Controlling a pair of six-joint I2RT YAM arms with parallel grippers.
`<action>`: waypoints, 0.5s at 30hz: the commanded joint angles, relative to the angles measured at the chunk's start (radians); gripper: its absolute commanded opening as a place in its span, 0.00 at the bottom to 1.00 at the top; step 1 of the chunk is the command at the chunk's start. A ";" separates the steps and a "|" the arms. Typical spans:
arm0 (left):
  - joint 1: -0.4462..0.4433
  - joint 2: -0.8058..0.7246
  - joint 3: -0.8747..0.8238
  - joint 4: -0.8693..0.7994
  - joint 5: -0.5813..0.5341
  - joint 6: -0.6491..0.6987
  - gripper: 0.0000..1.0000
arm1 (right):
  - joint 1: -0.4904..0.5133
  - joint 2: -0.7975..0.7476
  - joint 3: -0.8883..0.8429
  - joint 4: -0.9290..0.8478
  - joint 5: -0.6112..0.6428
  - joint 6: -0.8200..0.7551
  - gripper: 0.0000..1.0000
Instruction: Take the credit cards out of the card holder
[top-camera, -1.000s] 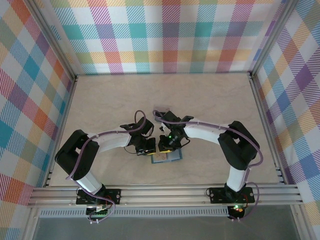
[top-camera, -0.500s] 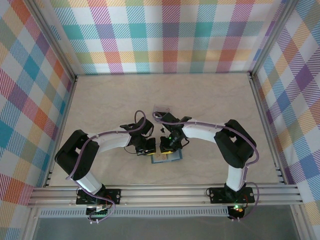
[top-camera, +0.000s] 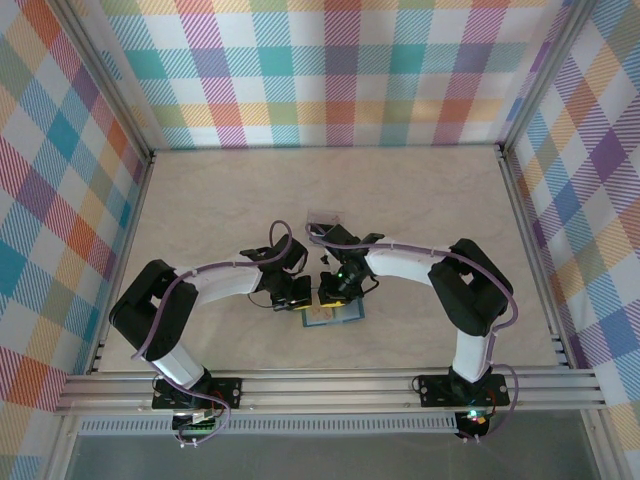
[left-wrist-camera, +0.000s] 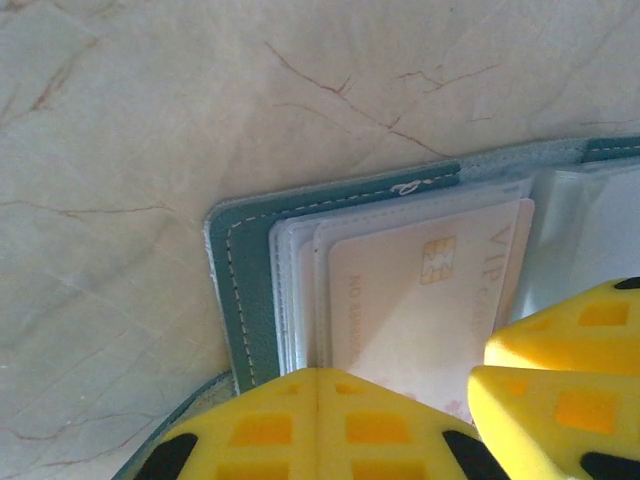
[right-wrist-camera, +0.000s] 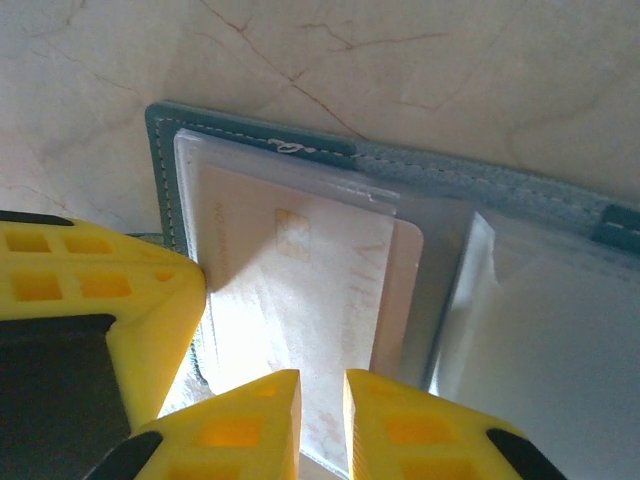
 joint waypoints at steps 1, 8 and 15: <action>-0.009 -0.002 -0.035 -0.077 -0.050 0.022 0.03 | -0.012 -0.010 0.002 0.011 -0.029 0.012 0.20; -0.009 -0.007 -0.041 -0.085 -0.056 0.028 0.03 | -0.015 0.018 0.005 -0.032 0.032 -0.001 0.20; -0.009 -0.012 -0.038 -0.088 -0.058 0.024 0.03 | -0.017 0.028 -0.018 -0.029 0.041 -0.008 0.23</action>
